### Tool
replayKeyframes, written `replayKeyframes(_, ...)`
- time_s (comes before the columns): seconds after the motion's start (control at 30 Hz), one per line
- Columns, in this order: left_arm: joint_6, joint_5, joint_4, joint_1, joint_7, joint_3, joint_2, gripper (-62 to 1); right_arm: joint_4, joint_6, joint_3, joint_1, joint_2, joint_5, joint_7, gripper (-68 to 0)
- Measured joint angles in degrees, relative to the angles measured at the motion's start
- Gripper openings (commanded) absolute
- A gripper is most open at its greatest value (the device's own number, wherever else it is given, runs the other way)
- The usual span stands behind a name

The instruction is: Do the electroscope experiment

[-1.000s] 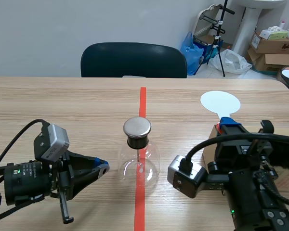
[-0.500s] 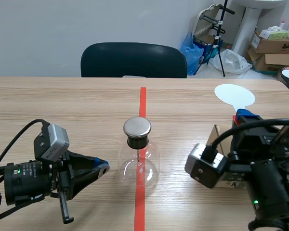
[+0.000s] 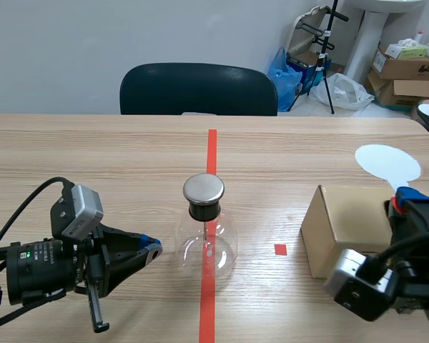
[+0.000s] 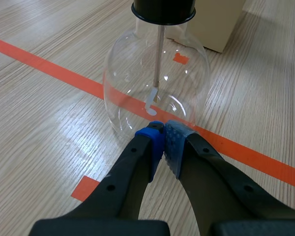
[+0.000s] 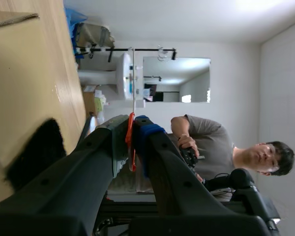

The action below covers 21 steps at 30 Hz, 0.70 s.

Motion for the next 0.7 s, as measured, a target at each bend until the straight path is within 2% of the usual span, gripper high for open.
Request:
replayKeyframes(0.07, 0.00, 0.00, 0.00, 0.00, 0.00, 0.00, 0.00, -58.3, 0.00, -1.62, 1.73, -0.68, -0.44, 1.51, 2.80, -66.6)
replayKeyframes(0.3, 0.00, 0.00, 0.00, 0.46, -0.02, -0.02, 0.00, -58.3, -0.02, -1.14, 7.37, -2.10, -2.84, 5.84, 11.45, -66.7)
replayKeyframes(0.5, 0.39, 0.02, 0.02, 1.60, -0.46, -0.83, 0.00, -58.3, -1.95, -1.11, 12.70, -2.08, -4.13, 7.89, 14.93, -66.7)
replayKeyframes(0.6, 0.42, 0.00, 1.62, 3.41, -2.75, -3.02, -0.55, -58.3, -4.17, -1.11, 14.38, -2.05, -4.42, 8.87, 16.37, -66.6)
replayKeyframes(0.7, -0.02, -0.11, 6.95, 8.41, -5.84, -7.02, -3.41, -58.3, -7.02, -1.11, 16.17, -2.03, -4.42, 10.08, 19.21, -66.6)
